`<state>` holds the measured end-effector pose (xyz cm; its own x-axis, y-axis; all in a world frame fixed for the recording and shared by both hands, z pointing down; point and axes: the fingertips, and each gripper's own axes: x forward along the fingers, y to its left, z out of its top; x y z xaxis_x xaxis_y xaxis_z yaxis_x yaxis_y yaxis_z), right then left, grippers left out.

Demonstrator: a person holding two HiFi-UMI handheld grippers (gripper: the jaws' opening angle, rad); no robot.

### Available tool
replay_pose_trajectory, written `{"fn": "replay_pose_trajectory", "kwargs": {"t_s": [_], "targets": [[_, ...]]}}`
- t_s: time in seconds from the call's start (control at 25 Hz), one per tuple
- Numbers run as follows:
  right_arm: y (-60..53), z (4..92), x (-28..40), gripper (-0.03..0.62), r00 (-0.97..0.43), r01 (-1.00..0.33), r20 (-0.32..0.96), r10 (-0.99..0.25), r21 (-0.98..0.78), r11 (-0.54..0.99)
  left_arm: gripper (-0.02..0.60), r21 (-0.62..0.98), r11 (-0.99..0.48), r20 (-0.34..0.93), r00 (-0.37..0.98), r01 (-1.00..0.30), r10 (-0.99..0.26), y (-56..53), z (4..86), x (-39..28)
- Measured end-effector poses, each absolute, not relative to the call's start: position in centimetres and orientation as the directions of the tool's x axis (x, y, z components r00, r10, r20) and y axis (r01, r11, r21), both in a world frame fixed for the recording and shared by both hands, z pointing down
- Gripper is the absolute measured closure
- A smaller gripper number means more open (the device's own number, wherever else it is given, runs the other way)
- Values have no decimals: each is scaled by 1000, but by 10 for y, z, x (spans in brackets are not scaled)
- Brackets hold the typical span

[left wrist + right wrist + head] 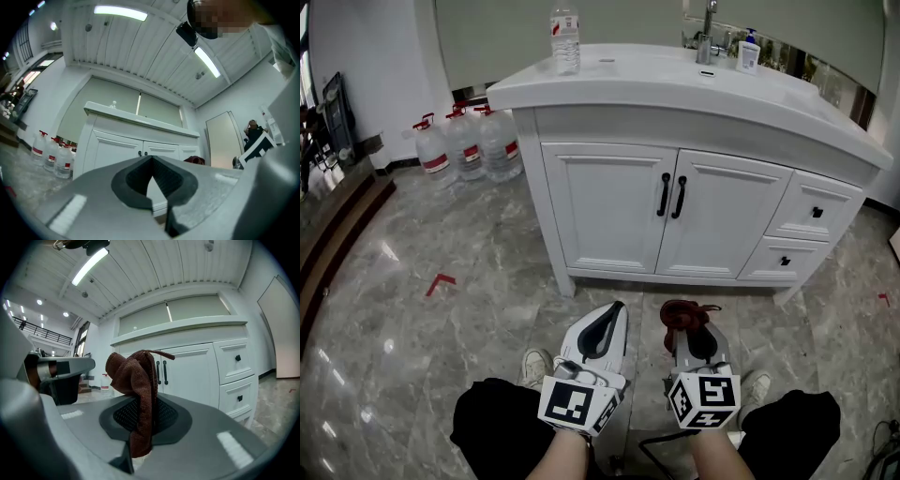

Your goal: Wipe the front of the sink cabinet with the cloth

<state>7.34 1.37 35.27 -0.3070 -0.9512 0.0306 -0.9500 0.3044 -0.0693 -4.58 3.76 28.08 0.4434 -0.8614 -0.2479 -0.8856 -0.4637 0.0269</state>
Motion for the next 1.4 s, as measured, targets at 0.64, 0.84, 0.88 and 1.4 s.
{"fn": "replay_pose_trajectory", "kwargs": {"t_s": [0.64,0.84,0.88,1.4], "targets": [[-112,331,-36,517,-474,-872,22,-880,-146,467,581,89,-306,-195,285,-948,-938,-67,294,-158],[-152,314,-79,516,-514,-850,16,-857,-139,507,581,-5,-300,-148,298,-954,-943,-93,302,-187],[-159,310,-88,517,-523,-845,15,-852,-140,516,581,-20,-298,-144,297,-954,-944,-97,303,-193],[-242,239,-197,516,-609,-785,-43,-792,-111,609,581,-5,-340,-139,337,-940,-931,-152,314,-244]]}}
